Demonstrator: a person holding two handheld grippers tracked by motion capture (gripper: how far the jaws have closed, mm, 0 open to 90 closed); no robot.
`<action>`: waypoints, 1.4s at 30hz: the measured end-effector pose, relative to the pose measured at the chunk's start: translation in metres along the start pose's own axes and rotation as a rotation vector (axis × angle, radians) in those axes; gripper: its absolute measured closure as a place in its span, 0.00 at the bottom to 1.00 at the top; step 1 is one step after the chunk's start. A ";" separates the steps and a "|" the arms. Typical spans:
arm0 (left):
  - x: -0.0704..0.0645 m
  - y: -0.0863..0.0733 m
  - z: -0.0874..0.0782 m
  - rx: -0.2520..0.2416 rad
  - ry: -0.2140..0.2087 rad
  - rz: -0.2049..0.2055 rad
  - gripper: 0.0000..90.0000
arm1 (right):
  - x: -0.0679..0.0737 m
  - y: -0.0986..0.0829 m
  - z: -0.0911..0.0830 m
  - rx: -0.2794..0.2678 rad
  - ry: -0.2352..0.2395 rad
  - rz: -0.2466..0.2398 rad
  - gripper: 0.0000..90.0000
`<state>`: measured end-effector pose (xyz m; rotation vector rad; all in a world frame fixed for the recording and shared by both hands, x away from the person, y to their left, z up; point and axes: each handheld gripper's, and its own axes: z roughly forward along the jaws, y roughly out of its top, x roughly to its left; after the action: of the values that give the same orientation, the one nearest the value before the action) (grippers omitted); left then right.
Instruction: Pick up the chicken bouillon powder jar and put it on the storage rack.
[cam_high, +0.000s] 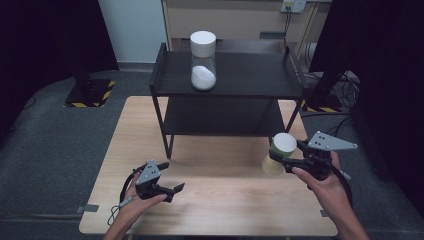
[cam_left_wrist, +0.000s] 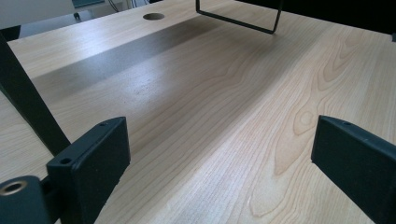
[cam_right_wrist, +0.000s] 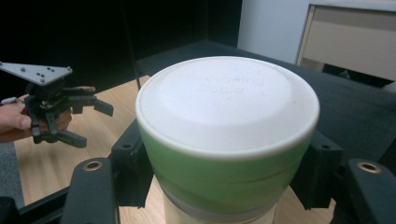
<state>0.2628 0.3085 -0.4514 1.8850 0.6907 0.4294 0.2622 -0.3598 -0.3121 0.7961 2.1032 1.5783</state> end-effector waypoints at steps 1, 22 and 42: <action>0.000 0.000 0.000 0.003 0.000 0.000 0.04 | 0.001 0.002 0.000 -0.002 -0.001 -0.004 0.38; 0.001 -0.001 -0.001 0.004 0.000 0.001 0.04 | 0.004 0.049 -0.012 0.001 0.035 -0.015 0.38; 0.001 -0.001 -0.001 0.010 -0.001 -0.001 0.04 | -0.003 0.099 -0.014 -0.008 0.110 -0.053 0.38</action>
<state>0.2627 0.3109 -0.4522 1.8943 0.6948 0.4251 0.2762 -0.3524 -0.2134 0.6591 2.1744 1.6362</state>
